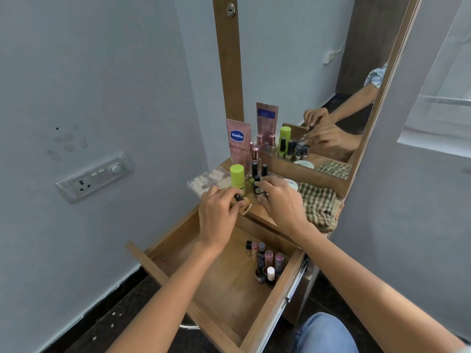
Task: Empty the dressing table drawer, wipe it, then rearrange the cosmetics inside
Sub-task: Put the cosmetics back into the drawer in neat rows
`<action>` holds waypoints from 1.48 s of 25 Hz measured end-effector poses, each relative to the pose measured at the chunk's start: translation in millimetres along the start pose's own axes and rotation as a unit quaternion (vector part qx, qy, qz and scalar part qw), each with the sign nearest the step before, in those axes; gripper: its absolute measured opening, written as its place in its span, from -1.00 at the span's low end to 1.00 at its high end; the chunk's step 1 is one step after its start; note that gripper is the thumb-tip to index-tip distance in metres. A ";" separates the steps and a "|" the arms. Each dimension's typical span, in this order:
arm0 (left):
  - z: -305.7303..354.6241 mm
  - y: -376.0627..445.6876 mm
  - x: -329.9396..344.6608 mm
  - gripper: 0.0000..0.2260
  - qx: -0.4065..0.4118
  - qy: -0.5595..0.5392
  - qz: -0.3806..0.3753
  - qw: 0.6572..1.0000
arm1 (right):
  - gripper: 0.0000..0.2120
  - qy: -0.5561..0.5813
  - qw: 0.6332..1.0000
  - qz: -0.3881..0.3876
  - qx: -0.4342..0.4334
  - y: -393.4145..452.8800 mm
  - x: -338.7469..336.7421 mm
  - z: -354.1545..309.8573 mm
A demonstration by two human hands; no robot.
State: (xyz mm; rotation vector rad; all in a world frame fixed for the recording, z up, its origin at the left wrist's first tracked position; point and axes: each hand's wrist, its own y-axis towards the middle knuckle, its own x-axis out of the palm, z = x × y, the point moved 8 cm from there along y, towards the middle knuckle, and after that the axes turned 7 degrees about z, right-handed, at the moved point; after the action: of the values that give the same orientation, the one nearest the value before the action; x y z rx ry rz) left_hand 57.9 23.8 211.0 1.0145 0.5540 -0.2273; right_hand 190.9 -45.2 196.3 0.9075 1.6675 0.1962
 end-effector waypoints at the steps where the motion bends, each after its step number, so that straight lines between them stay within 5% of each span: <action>1: -4.6 -3.6 -7.5 -0.76 -0.014 -0.012 -0.001 1.000 | -0.68 -0.010 1.000 -0.015 -0.015 2.0 5.1 -2.1; 7: -35.2 -27.3 -21.5 -0.76 -0.086 -0.031 -0.061 0.994 | -0.73 -0.055 0.998 -0.024 -0.031 6.2 9.6 -8.4; 11: -38.1 -40.0 -18.4 -0.77 -0.104 -0.054 -0.102 0.988 | -0.73 0.045 0.998 -0.047 0.021 -10.2 -7.0 -6.9; 16: -40.8 -54.0 -15.8 -0.79 -0.114 -0.064 -0.145 0.981 | -0.76 0.171 0.966 -0.189 0.036 -46.8 -10.9 -21.8; 27: -42.5 -68.5 -6.6 -0.81 -0.145 -0.042 -0.204 0.967 | -0.68 -0.071 0.949 -0.298 -0.078 -89.0 46.7 -41.6; 37: -43.9 -80.7 9.3 -0.80 -0.152 -0.058 -0.235 0.958 | -0.75 -0.053 0.956 -0.276 -0.084 -99.2 54.2 -32.6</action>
State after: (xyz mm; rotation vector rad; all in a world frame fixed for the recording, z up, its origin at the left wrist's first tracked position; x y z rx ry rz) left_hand 16.6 19.9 128.6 0.5546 0.6950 -0.6005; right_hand 115.0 -67.2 109.1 0.2947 1.7090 -0.0910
